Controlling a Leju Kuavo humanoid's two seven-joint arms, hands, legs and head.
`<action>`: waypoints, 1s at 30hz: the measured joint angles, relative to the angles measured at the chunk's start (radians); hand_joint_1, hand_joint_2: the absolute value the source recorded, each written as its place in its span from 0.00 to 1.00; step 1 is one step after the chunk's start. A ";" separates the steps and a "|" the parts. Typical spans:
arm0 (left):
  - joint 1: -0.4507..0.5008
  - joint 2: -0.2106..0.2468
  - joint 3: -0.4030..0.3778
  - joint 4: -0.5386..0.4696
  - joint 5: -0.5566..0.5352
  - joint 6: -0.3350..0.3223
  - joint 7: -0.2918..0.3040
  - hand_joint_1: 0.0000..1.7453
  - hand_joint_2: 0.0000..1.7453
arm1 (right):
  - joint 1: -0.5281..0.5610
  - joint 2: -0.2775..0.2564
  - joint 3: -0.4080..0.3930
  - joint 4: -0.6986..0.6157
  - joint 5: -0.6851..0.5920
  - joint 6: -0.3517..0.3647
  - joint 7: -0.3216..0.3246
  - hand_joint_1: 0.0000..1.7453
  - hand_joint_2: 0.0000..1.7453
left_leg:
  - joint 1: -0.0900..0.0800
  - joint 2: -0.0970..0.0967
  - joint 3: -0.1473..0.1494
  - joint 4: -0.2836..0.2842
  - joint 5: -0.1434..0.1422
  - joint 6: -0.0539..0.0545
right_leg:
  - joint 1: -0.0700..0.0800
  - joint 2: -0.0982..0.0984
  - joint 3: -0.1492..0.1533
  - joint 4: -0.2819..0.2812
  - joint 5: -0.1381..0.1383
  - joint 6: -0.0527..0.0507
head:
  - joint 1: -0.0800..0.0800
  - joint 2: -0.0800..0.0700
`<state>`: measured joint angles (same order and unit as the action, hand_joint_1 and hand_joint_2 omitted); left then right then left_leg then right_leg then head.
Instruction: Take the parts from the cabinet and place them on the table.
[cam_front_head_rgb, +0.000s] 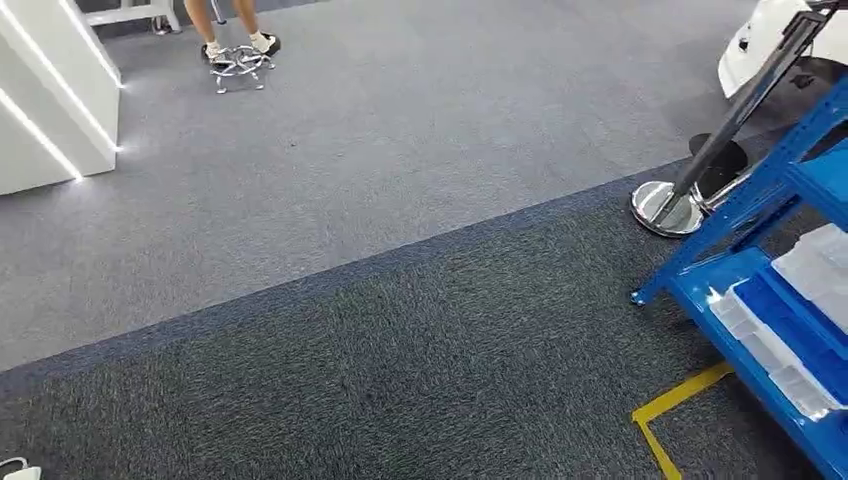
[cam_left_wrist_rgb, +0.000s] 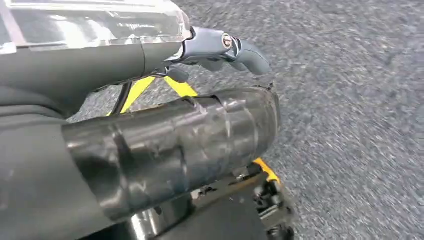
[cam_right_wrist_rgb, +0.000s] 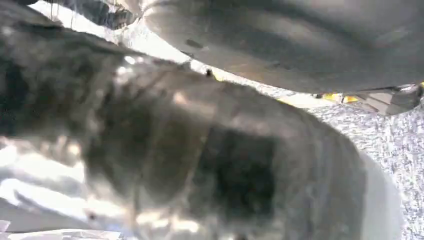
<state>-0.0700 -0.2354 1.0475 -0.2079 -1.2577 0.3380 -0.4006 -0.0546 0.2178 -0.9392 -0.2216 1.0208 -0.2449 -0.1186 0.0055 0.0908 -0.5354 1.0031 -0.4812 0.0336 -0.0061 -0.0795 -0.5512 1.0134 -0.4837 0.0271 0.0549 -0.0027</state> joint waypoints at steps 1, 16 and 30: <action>-0.001 0.000 0.000 0.000 0.001 0.000 -0.002 0.00 0.00 | -0.001 0.000 0.000 0.000 0.000 0.000 -0.001 0.00 0.00 | -0.001 0.009 0.002 0.001 -0.002 -0.007 | 0.002 0.019 -0.002 0.002 0.006 -0.010 | -0.002 0.000; 0.002 0.000 0.003 0.000 0.004 -0.001 -0.001 0.00 0.00 | -0.001 0.001 0.000 0.000 0.002 -0.001 0.002 0.00 0.00 | 0.015 -0.165 -0.012 0.020 -0.014 -0.028 | -0.003 0.184 -0.015 0.026 0.005 -0.029 | -0.003 0.000; -0.002 -0.001 0.004 0.000 0.004 0.000 -0.005 0.00 0.00 | 0.001 -0.001 0.000 0.000 0.005 0.001 0.001 0.00 0.00 | 0.007 -0.002 0.014 0.010 -0.021 0.001 | -0.002 0.007 -0.024 0.028 0.013 -0.007 | 0.002 0.000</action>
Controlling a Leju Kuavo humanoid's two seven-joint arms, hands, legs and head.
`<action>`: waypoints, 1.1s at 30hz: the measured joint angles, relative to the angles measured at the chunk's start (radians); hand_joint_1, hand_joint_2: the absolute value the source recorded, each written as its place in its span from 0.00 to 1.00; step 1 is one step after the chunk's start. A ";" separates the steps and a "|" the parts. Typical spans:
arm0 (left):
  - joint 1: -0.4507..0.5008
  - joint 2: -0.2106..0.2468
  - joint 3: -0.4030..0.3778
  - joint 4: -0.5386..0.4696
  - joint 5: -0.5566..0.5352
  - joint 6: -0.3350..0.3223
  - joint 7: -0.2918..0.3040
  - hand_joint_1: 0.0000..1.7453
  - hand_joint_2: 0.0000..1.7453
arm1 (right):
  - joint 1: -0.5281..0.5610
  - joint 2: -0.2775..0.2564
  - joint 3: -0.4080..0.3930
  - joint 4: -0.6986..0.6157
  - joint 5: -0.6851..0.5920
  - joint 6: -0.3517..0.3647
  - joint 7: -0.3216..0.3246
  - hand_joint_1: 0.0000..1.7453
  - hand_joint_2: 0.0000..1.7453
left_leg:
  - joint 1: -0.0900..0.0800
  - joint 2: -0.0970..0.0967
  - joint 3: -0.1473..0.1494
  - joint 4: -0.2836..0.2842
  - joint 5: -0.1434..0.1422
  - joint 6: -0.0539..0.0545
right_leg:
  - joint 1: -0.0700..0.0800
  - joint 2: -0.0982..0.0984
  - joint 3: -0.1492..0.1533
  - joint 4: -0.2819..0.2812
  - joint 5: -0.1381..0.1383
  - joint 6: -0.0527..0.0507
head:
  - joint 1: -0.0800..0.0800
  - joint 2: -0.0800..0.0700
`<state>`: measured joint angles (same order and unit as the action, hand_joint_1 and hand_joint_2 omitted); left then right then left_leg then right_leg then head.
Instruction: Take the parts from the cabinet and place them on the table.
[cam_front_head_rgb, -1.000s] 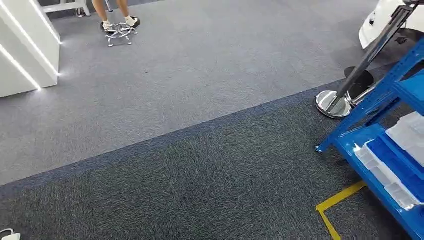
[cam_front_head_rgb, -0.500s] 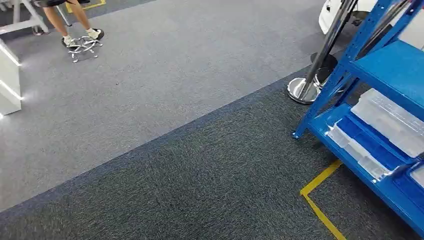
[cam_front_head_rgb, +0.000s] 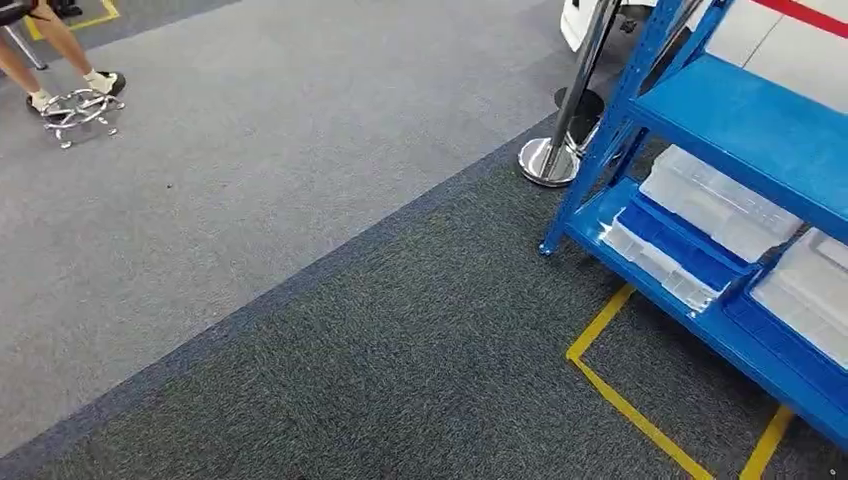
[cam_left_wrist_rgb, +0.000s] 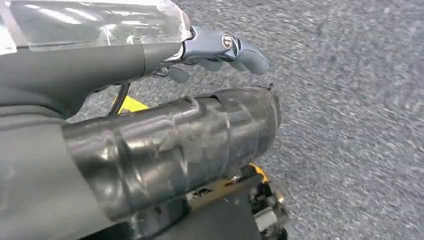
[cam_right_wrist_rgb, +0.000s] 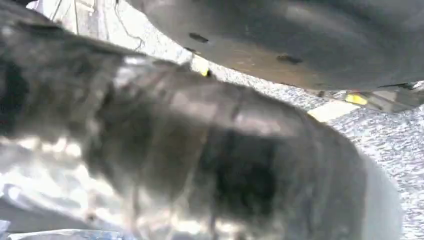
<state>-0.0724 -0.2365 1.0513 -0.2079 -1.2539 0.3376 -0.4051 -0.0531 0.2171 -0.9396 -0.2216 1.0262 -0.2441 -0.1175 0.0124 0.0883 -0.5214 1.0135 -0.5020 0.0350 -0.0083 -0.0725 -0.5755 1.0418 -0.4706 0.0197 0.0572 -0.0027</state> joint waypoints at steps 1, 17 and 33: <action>0.000 0.000 0.000 0.000 0.000 0.000 0.000 0.00 0.00 | -0.003 0.000 0.000 0.000 0.000 0.000 0.000 0.00 0.00 | -0.008 0.007 0.001 0.003 -0.006 -0.008 | 0.011 -0.008 0.002 -0.006 -0.003 -0.009 | -0.001 0.000; 0.002 0.002 0.001 0.000 0.001 -0.004 0.002 0.00 0.00 | -0.004 0.007 0.000 0.000 0.003 0.000 0.000 0.00 0.00 | -0.001 -0.152 -0.016 0.007 0.004 -0.020 | 0.003 0.180 -0.009 -0.004 0.012 -0.033 | -0.004 0.000; 0.000 0.002 0.002 0.000 -0.001 -0.044 -0.017 0.00 0.00 | -0.004 0.004 -0.001 0.000 0.013 0.003 0.000 0.00 0.00 | -0.010 0.022 0.013 -0.009 -0.008 -0.019 | 0.003 0.008 -0.005 -0.004 -0.001 -0.016 | -0.001 0.000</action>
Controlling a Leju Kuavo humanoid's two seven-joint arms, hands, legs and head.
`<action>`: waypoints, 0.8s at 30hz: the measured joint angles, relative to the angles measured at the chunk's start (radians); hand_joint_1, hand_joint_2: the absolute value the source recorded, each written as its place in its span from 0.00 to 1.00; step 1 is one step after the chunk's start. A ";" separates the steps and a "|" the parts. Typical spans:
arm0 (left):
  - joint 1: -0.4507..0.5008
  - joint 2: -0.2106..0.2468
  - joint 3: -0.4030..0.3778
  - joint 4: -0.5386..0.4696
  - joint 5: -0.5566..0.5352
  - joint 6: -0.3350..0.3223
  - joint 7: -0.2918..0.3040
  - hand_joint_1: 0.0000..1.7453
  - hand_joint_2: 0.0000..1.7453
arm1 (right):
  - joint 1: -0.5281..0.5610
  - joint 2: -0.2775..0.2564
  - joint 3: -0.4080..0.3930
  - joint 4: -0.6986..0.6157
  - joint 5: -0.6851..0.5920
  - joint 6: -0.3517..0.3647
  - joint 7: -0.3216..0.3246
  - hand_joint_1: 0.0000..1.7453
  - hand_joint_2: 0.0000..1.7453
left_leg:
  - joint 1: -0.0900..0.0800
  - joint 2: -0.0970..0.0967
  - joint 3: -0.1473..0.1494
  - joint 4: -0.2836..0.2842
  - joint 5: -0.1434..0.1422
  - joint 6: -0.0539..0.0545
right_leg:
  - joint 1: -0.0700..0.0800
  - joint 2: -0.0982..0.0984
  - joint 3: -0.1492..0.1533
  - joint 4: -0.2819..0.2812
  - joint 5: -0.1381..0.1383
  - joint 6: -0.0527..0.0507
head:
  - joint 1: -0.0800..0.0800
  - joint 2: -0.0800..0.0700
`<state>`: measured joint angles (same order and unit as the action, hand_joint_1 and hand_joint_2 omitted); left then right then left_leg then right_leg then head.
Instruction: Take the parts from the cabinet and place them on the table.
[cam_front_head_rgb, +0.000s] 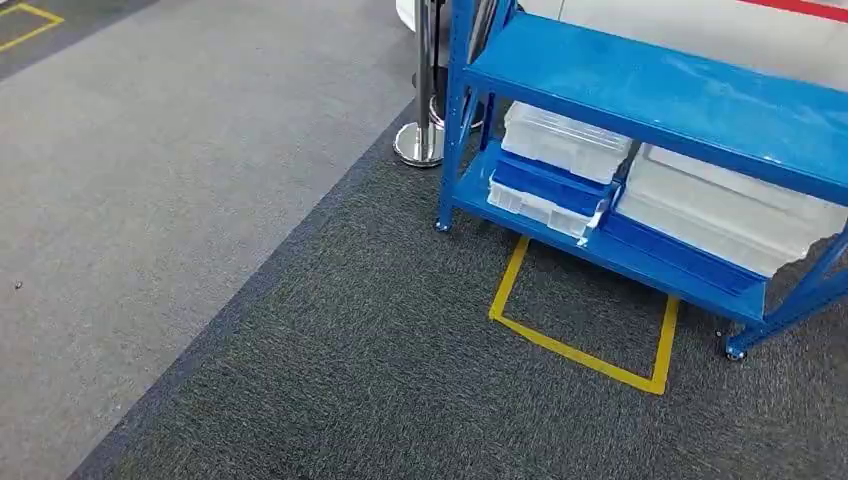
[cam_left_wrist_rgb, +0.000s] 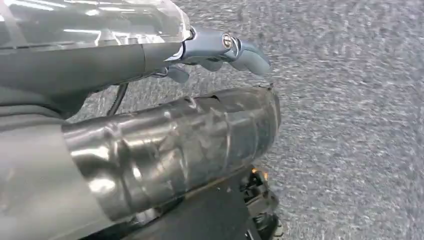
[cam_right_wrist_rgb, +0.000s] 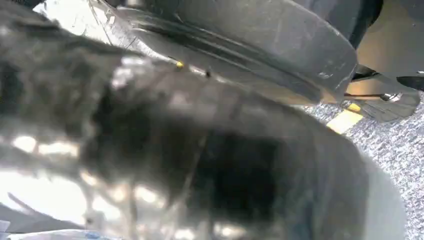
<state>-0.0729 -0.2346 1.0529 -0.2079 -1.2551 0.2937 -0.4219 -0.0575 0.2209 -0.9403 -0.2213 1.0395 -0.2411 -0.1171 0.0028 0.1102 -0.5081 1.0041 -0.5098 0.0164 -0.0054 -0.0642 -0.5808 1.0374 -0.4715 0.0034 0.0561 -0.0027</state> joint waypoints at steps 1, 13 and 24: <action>-0.003 0.000 0.000 0.000 0.000 -0.001 0.000 0.00 0.00 | 0.002 0.000 0.000 0.000 0.000 0.000 0.000 0.00 0.00 | 0.000 0.009 0.008 -0.003 -0.001 -0.004 | 0.002 0.009 -0.002 0.000 -0.002 -0.004 | 0.000 0.000; 0.004 0.002 0.000 0.000 -0.002 -0.016 -0.001 0.00 0.00 | 0.003 0.001 0.000 0.000 0.005 0.002 0.000 0.00 0.00 | 0.010 -0.177 -0.037 0.038 0.022 0.002 | -0.003 0.159 0.007 -0.008 0.007 -0.033 | -0.001 0.000; 0.003 0.001 0.000 0.000 -0.002 -0.016 -0.003 0.00 0.00 | 0.001 -0.002 0.000 0.000 0.005 0.001 0.000 0.00 0.00 | 0.009 -0.065 -0.013 -0.006 0.020 0.031 | -0.009 0.074 -0.158 0.298 -0.122 0.017 | 0.004 0.000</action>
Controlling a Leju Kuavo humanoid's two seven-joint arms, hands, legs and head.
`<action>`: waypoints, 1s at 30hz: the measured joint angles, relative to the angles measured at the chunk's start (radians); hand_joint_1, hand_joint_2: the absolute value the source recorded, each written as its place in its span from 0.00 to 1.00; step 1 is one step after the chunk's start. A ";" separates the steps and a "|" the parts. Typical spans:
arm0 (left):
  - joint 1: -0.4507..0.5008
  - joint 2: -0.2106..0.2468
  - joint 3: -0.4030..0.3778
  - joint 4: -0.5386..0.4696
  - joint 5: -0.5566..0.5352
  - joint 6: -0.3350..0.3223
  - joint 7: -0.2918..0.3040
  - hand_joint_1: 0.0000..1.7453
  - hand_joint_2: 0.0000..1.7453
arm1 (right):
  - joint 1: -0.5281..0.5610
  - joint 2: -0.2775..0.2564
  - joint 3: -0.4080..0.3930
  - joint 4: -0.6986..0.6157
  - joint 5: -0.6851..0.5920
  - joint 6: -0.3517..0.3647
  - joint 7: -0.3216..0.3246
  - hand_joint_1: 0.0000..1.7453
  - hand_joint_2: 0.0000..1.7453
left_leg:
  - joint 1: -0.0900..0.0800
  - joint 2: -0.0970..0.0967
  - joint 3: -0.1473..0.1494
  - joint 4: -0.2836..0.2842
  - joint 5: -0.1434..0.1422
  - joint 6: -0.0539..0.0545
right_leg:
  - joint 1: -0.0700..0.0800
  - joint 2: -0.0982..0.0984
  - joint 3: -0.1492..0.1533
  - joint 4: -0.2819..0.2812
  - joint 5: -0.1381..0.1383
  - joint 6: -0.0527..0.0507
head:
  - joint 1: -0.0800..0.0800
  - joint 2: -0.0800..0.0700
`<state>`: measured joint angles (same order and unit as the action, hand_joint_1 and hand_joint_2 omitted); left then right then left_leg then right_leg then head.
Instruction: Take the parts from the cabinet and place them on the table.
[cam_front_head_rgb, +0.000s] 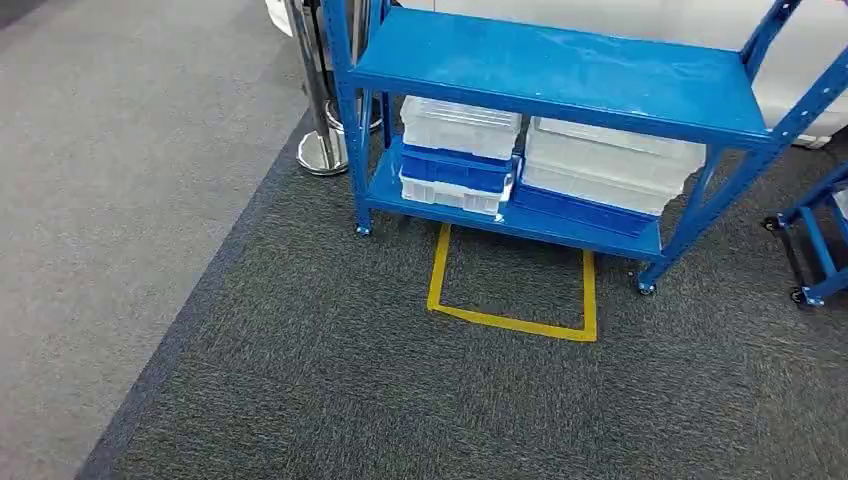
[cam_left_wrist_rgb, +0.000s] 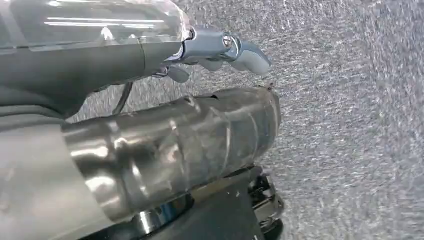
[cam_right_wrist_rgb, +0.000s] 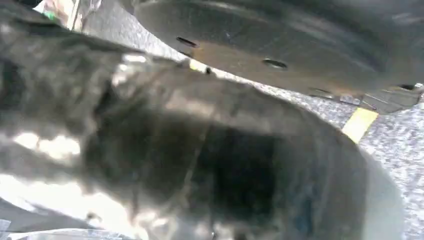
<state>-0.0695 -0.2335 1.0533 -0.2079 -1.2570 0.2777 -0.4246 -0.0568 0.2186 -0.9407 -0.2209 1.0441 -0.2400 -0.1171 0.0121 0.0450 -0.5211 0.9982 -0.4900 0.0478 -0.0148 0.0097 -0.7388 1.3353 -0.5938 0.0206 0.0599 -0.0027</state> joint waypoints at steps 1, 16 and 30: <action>-0.001 0.000 0.000 0.000 0.000 0.000 0.000 0.00 0.00 | 0.001 -0.001 0.000 0.000 0.000 0.000 0.000 0.00 0.00 | 0.000 0.012 0.003 0.000 -0.003 -0.002 | -0.002 -0.003 0.018 -0.035 0.031 0.002 | 0.000 0.000; 0.003 -0.001 0.000 0.000 -0.009 -0.018 0.003 0.00 0.00 | -0.001 -0.003 -0.001 0.000 0.000 0.017 0.037 0.00 0.00 | 0.001 -0.036 -0.121 0.312 -0.155 -0.052 | 0.013 -0.005 0.163 -0.310 0.127 -0.061 | -0.002 0.000; 0.001 0.002 -0.001 0.000 -0.013 -0.057 -0.004 0.00 0.00 | -0.002 0.000 -0.001 0.002 0.010 0.034 0.043 0.00 0.00 | -0.001 -0.032 -0.004 -0.003 0.007 -0.003 | 0.006 0.002 0.026 0.006 -0.025 -0.007 | 0.001 0.000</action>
<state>-0.0685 -0.2320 1.0521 -0.2079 -1.2699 0.2209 -0.4284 -0.0588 0.2190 -0.9419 -0.2190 1.0540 -0.2056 -0.0737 0.0111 0.0130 -0.5255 0.9947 -0.4825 0.0452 -0.0092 0.0115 -0.7133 1.3411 -0.6184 0.0138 0.0607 -0.0027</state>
